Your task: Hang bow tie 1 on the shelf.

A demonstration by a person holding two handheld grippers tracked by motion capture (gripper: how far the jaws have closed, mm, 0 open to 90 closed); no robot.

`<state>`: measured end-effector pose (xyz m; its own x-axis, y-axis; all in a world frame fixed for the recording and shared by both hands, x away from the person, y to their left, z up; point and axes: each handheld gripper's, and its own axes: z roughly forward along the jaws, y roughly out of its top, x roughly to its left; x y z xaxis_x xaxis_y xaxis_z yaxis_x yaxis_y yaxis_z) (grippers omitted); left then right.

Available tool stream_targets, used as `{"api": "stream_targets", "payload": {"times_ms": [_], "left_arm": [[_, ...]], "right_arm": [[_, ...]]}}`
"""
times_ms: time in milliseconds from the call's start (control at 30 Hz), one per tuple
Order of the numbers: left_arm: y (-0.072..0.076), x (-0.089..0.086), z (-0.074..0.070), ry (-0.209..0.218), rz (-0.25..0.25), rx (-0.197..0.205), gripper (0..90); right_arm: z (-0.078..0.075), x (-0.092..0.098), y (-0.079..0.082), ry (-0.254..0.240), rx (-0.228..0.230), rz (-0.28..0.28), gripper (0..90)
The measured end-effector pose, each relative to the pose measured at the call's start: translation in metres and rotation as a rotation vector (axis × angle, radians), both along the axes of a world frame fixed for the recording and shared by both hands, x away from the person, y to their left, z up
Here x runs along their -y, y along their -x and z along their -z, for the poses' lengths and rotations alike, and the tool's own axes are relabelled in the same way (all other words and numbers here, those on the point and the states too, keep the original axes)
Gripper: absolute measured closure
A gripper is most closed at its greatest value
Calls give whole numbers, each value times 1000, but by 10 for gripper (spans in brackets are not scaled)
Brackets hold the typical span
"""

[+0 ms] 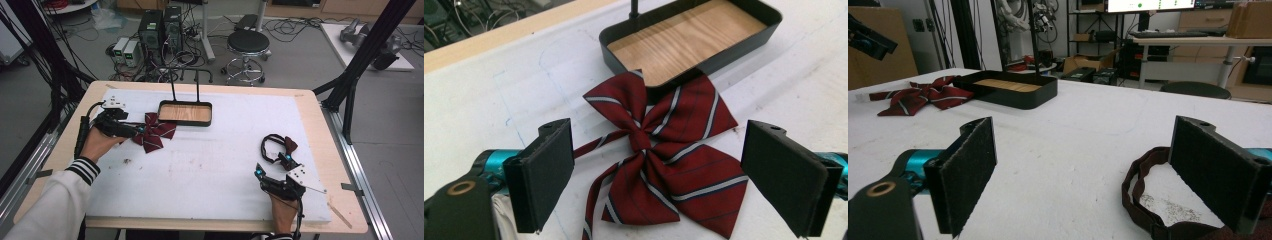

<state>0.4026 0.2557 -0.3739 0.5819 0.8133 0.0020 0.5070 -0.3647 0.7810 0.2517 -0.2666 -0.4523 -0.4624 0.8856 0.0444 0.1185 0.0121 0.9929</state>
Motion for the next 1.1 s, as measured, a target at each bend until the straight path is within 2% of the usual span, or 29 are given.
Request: {"api": "stream_targets", "payload": {"times_ms": [67,100,167,300,467,533,567,733,967,1100], "left_arm": [[-5,2,2,-20,1,-30,143],[-5,2,2,-20,1,-30,144],[-10,5,4,-35,-3,-68,144],[-16,11,7,-45,-12,-109,145],[-22,13,6,-40,-25,-137,145],[-27,14,6,-43,-41,-178,148],[-27,14,6,-43,-41,-178,150],[-37,18,6,-53,-48,-246,167],[-44,27,10,-73,-37,-274,186],[-46,31,13,-83,-31,-277,200]], "right_arm": [[0,0,0,0,1,-1,111],[0,0,0,0,1,-1,111],[0,0,0,1,0,-2,111],[0,0,0,1,0,-2,111],[0,0,0,0,0,-2,111],[0,0,0,-5,-5,-1,111],[0,0,0,-5,-5,-1,111],[0,0,0,-6,-5,-1,111],[0,0,0,-8,-3,-2,111],[0,1,0,-6,1,-2,111]]}}
